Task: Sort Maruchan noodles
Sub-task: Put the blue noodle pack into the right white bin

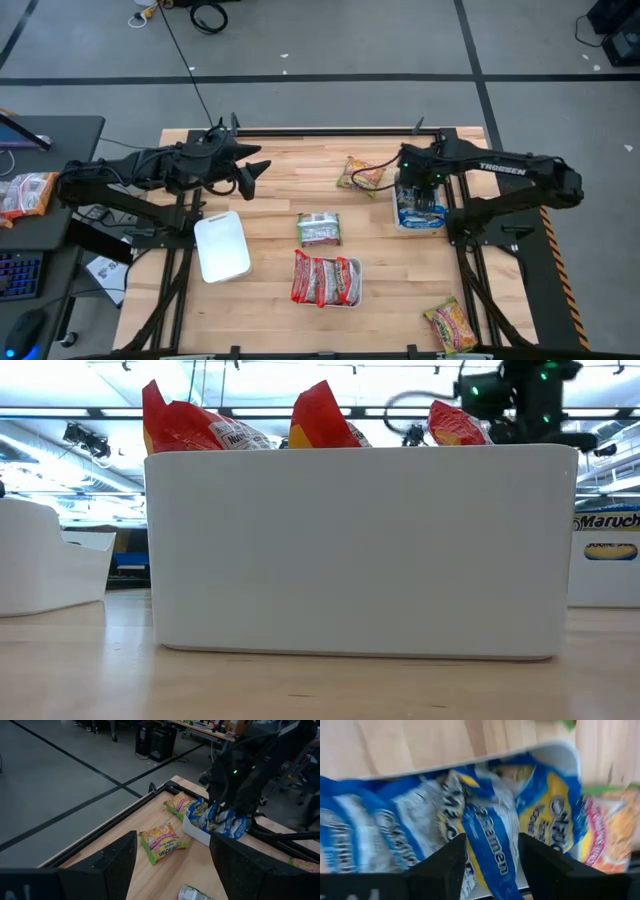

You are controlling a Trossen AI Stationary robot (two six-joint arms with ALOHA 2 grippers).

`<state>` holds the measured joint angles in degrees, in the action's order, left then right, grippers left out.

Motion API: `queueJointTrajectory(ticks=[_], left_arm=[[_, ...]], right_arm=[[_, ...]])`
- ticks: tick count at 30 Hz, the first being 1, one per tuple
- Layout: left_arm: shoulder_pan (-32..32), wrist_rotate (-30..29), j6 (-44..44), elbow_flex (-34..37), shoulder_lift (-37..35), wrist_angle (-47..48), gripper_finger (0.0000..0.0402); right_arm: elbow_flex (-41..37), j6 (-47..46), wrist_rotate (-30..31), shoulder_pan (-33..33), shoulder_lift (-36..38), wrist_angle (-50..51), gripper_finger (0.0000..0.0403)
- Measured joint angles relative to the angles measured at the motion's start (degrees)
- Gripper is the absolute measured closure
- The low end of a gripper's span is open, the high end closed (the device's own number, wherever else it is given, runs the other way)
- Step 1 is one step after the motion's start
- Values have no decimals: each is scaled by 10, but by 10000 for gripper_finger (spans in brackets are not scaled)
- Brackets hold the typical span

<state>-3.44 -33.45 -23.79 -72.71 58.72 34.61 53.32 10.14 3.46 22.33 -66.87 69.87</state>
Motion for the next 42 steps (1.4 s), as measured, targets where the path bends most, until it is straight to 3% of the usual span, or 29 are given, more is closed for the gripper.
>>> queueJointTrajectory(ticks=[6, 12, 21, 26, 31, 34, 42], left_arm=[[0, 0, -6, 0, 0, -5, 148], [-6, 0, -22, 0, 0, -5, 148], [-6, -17, 1, 0, 0, -19, 148], [6, -25, 26, 0, 0, -54, 148], [14, -15, 35, 0, 0, -70, 148], [13, -9, 38, 0, 0, -69, 148], [13, -7, 44, 0, 0, -67, 148]], right_arm=[[-99, -1, 5, 34, 16, -8, 265], [-104, 1, 72, 41, 2, 15, 281], [-12, 28, 95, 42, -14, 100, 279], [34, 32, 135, 72, -14, 50, 279], [26, 42, 65, 161, -37, 17, 278], [20, 65, 59, 205, -64, 5, 273], [23, 122, 33, 239, -147, -13, 238]])
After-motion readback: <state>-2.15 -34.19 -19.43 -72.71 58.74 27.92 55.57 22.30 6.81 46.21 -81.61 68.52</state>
